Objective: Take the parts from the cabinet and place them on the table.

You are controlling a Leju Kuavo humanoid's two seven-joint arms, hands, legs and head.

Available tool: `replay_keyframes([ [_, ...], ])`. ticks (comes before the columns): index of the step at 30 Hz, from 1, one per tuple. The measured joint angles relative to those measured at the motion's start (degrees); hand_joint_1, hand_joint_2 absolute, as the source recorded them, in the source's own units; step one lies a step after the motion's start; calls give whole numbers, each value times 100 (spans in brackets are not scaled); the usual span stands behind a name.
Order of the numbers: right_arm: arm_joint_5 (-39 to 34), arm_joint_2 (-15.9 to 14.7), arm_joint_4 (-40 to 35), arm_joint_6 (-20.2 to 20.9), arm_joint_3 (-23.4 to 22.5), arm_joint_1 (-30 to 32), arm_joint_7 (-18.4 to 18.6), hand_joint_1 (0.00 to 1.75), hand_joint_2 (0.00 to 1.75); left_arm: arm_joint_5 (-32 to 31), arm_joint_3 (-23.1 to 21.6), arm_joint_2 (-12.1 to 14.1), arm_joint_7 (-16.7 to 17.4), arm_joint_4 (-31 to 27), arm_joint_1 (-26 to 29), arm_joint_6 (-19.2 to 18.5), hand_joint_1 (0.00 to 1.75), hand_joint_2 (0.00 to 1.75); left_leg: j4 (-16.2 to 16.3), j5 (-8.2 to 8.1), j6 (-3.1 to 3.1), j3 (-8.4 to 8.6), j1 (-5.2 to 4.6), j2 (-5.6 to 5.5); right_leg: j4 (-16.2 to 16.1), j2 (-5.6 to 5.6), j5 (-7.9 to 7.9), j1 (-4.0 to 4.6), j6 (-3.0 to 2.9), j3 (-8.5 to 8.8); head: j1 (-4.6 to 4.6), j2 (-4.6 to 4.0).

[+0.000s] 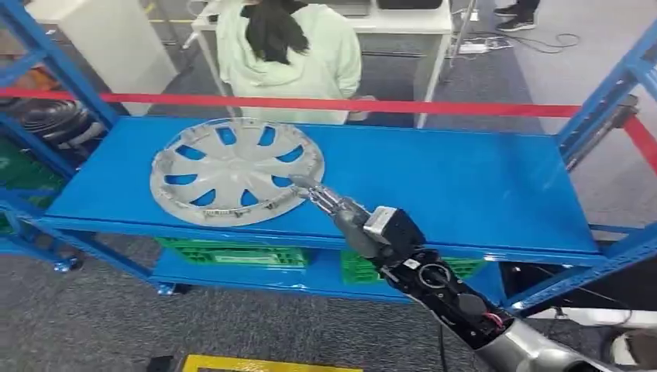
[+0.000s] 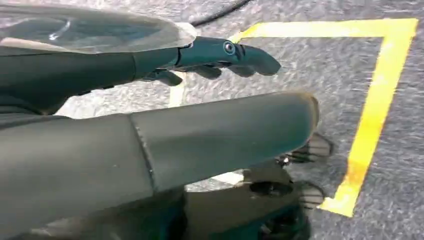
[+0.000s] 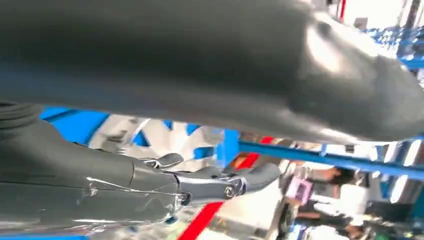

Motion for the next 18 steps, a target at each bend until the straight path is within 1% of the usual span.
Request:
replay_keyframes([
  [1, 0, 0, 0, 0, -2, 5, 2, 0, 0, -2, -2, 0, 0, 2, -18, 0, 0, 0, 535, -253, -27, -277, 12, 123, 0, -107, -7, 21, -13, -3, -27, 0],
  [2, 0, 0, 2, -2, -2, 15, 4, 0, 0, -2, -2, -4, -2, 0, -20, 0, 0, 0, 1066, -459, -43, -554, 22, 162, 0, -216, -14, 36, -25, -6, -26, 0],
  [3, 0, 0, 2, 0, -2, 16, 2, 0, 0, -2, -2, -7, -2, 0, -15, 0, 0, 0, 1447, -560, -54, -750, 27, 170, 1, -311, -23, 43, -35, -10, -26, 0],
  [4, 0, 0, 9, -2, -2, 16, 2, 0, 0, -2, -2, -11, -2, 0, -10, 0, 0, 0, 1526, -523, -54, -798, 33, 172, 1, -397, -28, 50, -39, -5, -31, 0],
  [5, 0, 0, 13, 0, 0, 16, 4, 0, 0, -2, -2, -11, -2, 2, -7, 0, 0, 0, 1330, -373, -47, -698, 35, 178, 1, -471, -36, 54, -33, 4, -31, 0],
  [6, 0, 0, 15, 0, 0, 15, 2, 0, 0, -2, -2, 0, -2, 2, -1, 2, 0, 0, 884, -140, -28, -457, 35, 201, 1, -544, -49, 58, -27, 18, -33, 0],
  [7, 0, 0, 15, 0, 0, 11, 2, 0, 0, -2, -2, 7, -2, 2, -2, 4, 0, 0, 302, 102, 2, -138, 26, 291, 0, -617, -64, 65, -16, 37, -37, 0],
  [8, 0, 0, 15, 0, -2, 4, 0, 0, 0, -2, -2, 13, -2, 2, -10, 15, 0, 0, -211, 253, 49, 167, -1, 534, 0, -675, -79, 76, 4, 63, -46, 0],
  [9, 0, 0, 15, -2, -9, 4, -4, 0, 0, -4, -2, 13, -2, 2, -34, 17, 0, 0, -403, 201, 90, 253, -65, 659, 13, -705, -115, 134, 50, 55, -59, 0],
  [10, 0, 0, 18, -2, -13, 0, 0, 0, 0, -6, -2, 11, -11, 0, -36, 20, 0, 0, -398, 217, 131, 236, -60, 565, -5, -749, -119, 128, 69, 79, 4, 0],
  [11, 0, 0, 15, -2, -13, -2, -7, 0, 0, -9, -2, 11, -11, 2, -27, 22, 0, 0, -392, 202, 155, 230, -67, 526, -13, -780, -132, 125, 94, 103, 20, 0],
  [12, -15, 2, 15, 9, -4, -2, -9, 0, 0, -9, -2, 13, -11, 2, -12, 26, 0, 0, -387, 193, 178, 230, -78, 469, -38, -827, -131, 126, 128, 129, 8, 0],
  [13, -20, 2, 15, 17, -7, -7, -13, 0, 0, -11, -2, 13, -11, 2, -5, 28, 0, 0, -434, 214, 222, 251, -48, 424, -42, -864, -149, 128, 162, 159, 13, 0],
  [14, -26, 2, 15, 26, -18, -13, -22, 0, 0, -15, -2, -4, -11, 2, 7, 28, 0, 0, -462, 229, 245, 280, -14, 401, 51, -639, -220, 84, 204, 144, 28, 0],
  [15, -41, 2, 15, 33, -31, -13, -48, 0, 0, -22, -2, 0, -11, 2, -4, 33, 0, 0, -414, 231, 219, 281, -48, 393, 138, -476, -276, 122, 143, 55, 43, 0],
  [16, -83, 2, 15, 42, -44, -22, -55, 0, 0, -24, 0, 0, -11, 2, -8, 33, 0, 0, -392, 191, 222, 284, -59, 368, -48, -491, -8, 133, -159, 70, 128, 0],
  [17, -118, 2, 17, 52, -42, -21, -55, 0, 0, -26, 0, -7, -11, 0, -4, 33, 0, 0, -407, 177, 225, 302, -74, 339, -17, -516, -261, 129, -148, 122, 122, 0],
  [18, -122, 2, 15, 63, -48, -24, -63, 0, 0, -28, 0, -2, -11, 2, -3, 33, 0, 0, -385, 155, 250, 306, -78, 327, -36, -489, -150, 119, -99, 128, 109, 0],
])
